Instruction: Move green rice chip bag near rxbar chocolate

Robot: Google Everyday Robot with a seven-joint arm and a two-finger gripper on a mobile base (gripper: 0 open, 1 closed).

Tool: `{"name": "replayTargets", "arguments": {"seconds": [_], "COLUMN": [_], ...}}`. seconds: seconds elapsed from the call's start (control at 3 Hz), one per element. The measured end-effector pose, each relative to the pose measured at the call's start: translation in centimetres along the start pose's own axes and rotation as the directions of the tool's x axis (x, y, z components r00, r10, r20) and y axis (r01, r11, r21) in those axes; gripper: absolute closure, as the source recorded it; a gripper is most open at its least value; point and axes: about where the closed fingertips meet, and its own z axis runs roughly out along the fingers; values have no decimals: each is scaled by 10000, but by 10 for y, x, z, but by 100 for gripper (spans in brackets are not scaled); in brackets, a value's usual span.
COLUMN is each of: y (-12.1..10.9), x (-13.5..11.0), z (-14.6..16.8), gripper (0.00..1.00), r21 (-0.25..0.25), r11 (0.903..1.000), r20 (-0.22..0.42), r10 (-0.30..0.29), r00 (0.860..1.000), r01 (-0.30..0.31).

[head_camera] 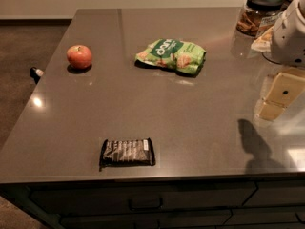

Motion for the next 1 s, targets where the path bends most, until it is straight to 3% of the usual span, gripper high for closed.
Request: {"name": "replayTargets", "arguments": {"seconds": [0.33, 0.67, 1.0], "y": [0, -22, -61], "x": [0, -14, -36], "z": [0, 8, 25], "gripper": [0, 0, 0], "r21": [17, -53, -181], "r11": [10000, 10000, 9995], "r20": [9, 349, 912], "r10": [-3, 52, 293], "r00": [10000, 9994, 9954], "r01": [3, -50, -278]}}
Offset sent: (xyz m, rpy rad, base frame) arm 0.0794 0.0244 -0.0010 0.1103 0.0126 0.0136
